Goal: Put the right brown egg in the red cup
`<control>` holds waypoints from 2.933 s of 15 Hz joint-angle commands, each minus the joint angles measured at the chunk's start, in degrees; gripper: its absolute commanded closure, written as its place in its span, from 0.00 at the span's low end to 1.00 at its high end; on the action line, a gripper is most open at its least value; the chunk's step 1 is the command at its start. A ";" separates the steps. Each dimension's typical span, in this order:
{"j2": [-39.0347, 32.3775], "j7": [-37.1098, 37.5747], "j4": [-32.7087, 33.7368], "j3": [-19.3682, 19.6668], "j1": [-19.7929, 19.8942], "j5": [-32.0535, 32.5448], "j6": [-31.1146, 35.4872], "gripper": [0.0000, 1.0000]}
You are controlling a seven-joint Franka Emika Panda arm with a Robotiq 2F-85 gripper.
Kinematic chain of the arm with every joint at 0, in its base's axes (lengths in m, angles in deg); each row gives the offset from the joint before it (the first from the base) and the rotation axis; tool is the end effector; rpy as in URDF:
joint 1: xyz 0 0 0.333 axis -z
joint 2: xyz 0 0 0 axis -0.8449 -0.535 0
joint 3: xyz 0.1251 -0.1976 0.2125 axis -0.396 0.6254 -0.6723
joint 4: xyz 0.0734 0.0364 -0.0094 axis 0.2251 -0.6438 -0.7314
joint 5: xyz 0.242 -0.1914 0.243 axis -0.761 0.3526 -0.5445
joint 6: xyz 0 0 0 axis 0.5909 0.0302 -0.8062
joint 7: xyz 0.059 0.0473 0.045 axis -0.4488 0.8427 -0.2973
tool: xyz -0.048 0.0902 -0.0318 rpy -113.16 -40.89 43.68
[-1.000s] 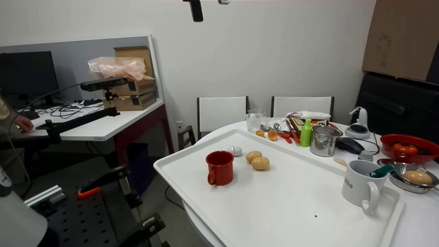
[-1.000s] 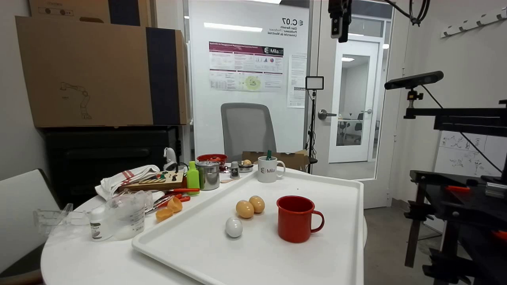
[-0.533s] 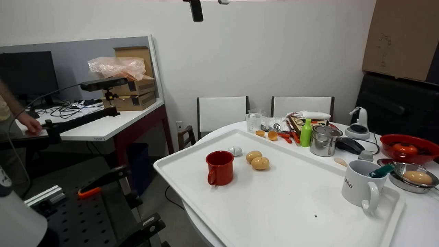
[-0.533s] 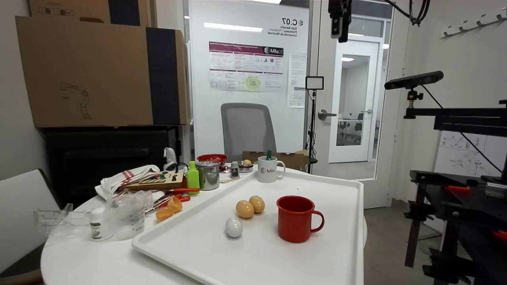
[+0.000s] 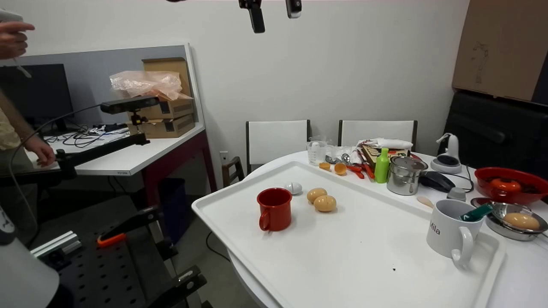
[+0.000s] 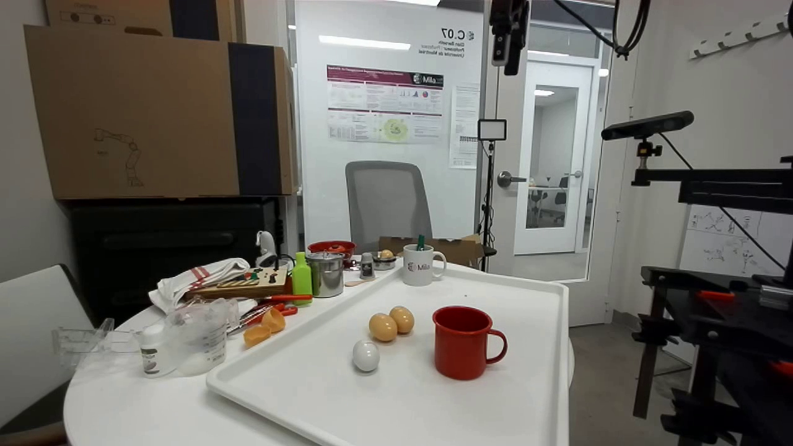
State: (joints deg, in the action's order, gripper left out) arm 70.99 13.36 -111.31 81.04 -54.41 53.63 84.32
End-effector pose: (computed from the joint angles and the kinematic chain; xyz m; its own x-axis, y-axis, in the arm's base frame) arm 0.4306 -0.0304 0.4680 0.9948 -0.0229 0.0996 -0.0356 -0.9913 0.1270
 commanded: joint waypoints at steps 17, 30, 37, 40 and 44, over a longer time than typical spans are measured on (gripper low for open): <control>-31.32 -5.02 15.96 -0.65 -3.59 -0.75 7.28 0.00; -37.06 -0.25 19.15 0.94 -3.49 2.47 10.67 0.00; -46.89 2.85 25.86 2.52 -3.59 0.67 10.93 0.00; -50.22 5.85 27.93 3.05 -3.78 -0.13 11.50 0.00; -53.02 9.69 27.87 3.52 -3.62 -2.25 15.34 0.00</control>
State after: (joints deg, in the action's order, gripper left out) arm 20.52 20.21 -84.81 83.79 -57.62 53.37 97.23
